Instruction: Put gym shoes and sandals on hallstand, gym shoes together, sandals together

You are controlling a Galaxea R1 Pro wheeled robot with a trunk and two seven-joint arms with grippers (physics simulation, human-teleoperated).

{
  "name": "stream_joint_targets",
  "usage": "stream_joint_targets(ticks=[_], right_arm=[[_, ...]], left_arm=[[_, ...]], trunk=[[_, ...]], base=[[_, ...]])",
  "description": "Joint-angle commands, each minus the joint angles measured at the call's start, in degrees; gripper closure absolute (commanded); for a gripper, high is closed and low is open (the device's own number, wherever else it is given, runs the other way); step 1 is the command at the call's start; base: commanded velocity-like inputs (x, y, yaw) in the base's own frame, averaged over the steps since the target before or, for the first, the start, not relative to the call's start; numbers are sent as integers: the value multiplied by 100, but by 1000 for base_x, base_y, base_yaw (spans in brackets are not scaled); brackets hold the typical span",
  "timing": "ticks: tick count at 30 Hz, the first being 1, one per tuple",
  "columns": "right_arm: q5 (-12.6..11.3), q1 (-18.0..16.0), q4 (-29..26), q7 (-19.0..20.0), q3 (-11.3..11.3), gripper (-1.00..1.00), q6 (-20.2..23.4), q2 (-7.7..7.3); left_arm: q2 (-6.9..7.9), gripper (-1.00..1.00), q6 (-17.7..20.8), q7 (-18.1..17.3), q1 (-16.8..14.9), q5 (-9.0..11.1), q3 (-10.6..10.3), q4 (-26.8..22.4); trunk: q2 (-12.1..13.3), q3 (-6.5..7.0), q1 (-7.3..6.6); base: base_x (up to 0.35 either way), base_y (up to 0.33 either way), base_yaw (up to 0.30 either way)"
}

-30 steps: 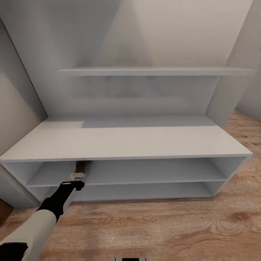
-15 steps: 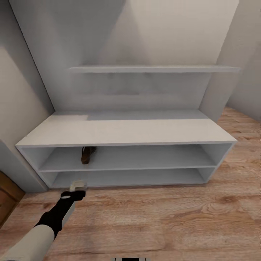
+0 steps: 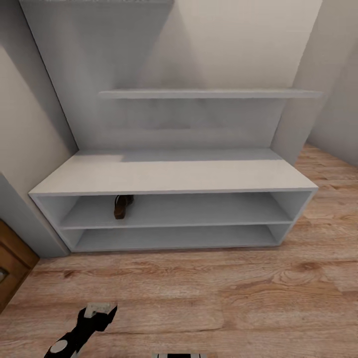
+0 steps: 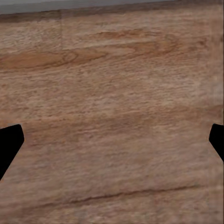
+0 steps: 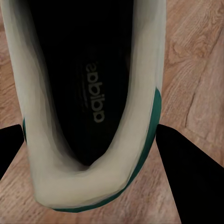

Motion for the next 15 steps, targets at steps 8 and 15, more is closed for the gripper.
stream_joint_targets(ticks=[8, 15], right_arm=[[-4, -3, 0, 11, -8, 100, -23, 18], [-5, -5, -16, 6, -8, 100, -34, 21]], left_arm=[[500, -100, -278, -1681, 334, 341, 121, 482], [880, -100, -504, -1993, 360, 967, 411, 889]], trunk=[[-2, -4, -1], [-2, -4, -1]], base=[[-1, 0, 0], [0, 0, 0]])
